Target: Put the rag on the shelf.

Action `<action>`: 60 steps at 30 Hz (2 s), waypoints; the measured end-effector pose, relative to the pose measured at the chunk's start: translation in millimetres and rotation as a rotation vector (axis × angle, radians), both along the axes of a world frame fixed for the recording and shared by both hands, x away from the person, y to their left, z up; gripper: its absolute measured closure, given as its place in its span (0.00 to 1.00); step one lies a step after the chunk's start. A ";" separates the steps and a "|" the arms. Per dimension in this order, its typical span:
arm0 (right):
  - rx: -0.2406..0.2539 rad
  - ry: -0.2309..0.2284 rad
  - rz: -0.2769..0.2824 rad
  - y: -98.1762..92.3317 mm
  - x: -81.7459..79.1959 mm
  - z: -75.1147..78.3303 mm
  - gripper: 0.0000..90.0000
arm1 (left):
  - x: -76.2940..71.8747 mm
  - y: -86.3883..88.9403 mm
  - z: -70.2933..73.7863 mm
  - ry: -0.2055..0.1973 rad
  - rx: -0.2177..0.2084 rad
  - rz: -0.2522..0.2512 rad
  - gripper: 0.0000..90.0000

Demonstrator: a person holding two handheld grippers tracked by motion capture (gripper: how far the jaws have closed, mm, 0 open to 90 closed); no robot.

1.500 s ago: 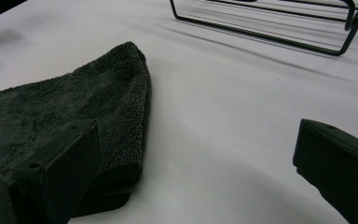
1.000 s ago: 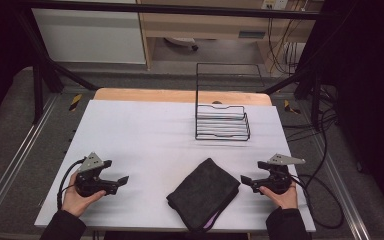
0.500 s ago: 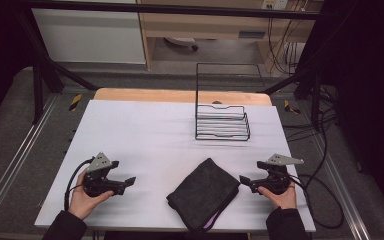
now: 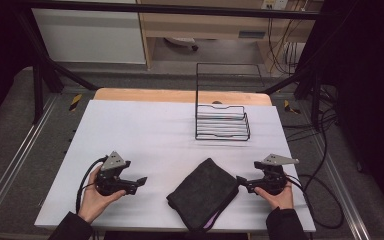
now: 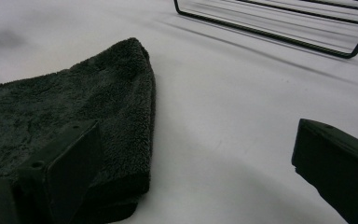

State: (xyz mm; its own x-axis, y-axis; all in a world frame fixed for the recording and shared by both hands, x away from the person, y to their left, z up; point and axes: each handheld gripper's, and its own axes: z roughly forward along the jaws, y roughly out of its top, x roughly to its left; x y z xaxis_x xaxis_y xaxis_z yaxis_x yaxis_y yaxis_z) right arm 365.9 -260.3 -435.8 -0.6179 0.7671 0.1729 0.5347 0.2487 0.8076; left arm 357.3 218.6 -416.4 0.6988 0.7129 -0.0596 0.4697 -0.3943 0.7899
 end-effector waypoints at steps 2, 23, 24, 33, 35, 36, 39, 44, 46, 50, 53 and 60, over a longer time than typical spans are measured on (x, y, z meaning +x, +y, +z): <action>-0.002 0.000 0.003 2.3 -0.1 0.3 0.04 | -0.6 -12.3 3.4 0.010 -0.001 -0.021 0.16; -0.062 0.055 0.054 32.7 -5.3 -4.6 0.34 | -15.1 -94.0 -15.3 0.179 0.052 -0.178 0.47; -0.067 0.062 0.053 33.2 -5.8 -5.1 0.35 | -16.8 -95.4 -17.9 0.187 0.059 -0.183 0.49; -0.112 0.130 0.044 36.2 -6.0 -11.2 0.52 | -21.9 -98.6 -24.8 0.242 0.042 -0.183 0.68; -0.104 0.146 0.048 37.4 -6.4 -11.8 0.58 | -22.4 -99.2 -25.3 0.252 0.039 -0.181 0.72; -0.104 0.146 0.048 37.4 -6.4 -11.8 0.58 | -23.0 -100.0 -25.8 0.253 0.038 -0.178 0.72; -0.091 0.172 0.054 38.6 -6.8 -12.5 0.63 | -23.4 -101.1 -26.2 0.267 0.037 -0.171 0.75; -0.068 0.216 0.058 40.1 -6.7 -13.3 0.71 | -23.6 -103.2 -25.5 0.294 0.035 -0.163 0.81; -0.057 0.232 0.049 40.4 -5.9 -13.6 0.74 | -23.3 -103.7 -24.7 0.300 0.036 -0.163 0.86; -0.037 0.257 0.056 40.2 -5.3 -12.7 0.83 | -22.5 -104.5 -22.7 0.309 0.044 -0.159 0.91; -0.033 0.261 0.058 39.9 -4.7 -11.5 0.87 | -22.6 -104.2 -19.1 0.306 0.049 -0.157 0.92; -0.063 0.202 0.066 48.1 5.4 3.8 0.90 | -24.8 -92.4 -2.3 0.245 0.022 -0.122 0.93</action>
State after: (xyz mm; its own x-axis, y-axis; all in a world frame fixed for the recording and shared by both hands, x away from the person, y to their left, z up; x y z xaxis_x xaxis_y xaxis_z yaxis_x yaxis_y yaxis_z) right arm 371.3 -212.3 -431.9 -0.6247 0.7393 0.2514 0.6651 0.3352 0.6673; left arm 332.5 126.2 -418.6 0.7463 0.6272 -0.2227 0.5934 -0.4756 0.6494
